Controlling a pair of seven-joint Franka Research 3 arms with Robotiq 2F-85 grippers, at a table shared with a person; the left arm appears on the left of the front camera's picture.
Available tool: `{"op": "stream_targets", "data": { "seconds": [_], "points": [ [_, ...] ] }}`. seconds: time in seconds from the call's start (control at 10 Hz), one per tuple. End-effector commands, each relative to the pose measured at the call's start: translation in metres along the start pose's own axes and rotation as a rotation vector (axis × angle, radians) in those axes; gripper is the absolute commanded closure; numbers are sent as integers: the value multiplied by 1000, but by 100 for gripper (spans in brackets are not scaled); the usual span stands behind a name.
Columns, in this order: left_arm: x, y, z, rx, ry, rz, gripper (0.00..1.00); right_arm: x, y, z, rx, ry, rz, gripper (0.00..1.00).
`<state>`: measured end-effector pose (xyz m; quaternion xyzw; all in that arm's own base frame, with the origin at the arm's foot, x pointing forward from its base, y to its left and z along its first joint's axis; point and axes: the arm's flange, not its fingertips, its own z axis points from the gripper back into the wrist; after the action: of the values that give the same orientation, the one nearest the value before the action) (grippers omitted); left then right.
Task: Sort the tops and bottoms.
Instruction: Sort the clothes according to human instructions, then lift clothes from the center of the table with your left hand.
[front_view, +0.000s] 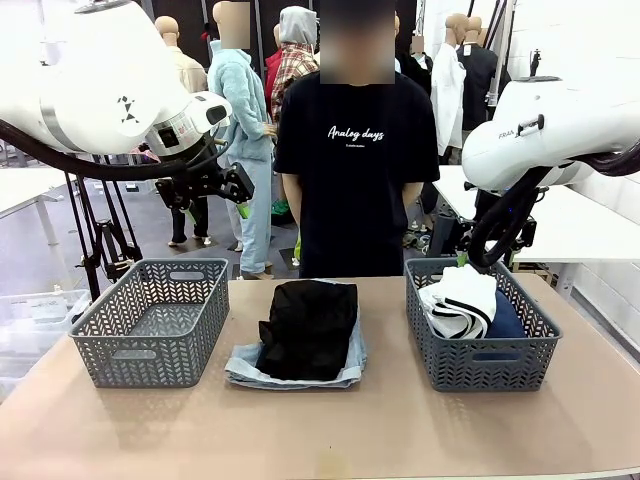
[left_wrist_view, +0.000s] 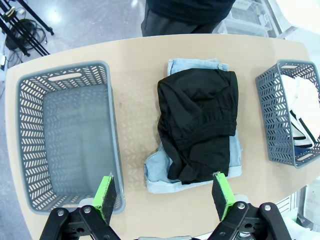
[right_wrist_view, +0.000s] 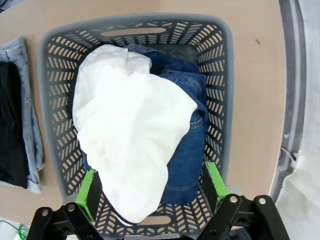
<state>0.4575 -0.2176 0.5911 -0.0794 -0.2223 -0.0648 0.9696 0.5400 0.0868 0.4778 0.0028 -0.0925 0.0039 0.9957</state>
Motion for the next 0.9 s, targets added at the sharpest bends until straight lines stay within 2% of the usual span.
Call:
{"op": "stream_targets", "data": {
  "seconds": [0.0,0.7,0.8],
  "points": [
    [1,2,1,-1,-8,2,0,-1,-1,0,13,-6,5,0],
    [1,2,1,-1,-8,2,0,0,0,0,0,0,0,0],
    [1,2,1,-1,-8,2,0,-25,-13,12,-110,-102,26,0]
  ]
}}
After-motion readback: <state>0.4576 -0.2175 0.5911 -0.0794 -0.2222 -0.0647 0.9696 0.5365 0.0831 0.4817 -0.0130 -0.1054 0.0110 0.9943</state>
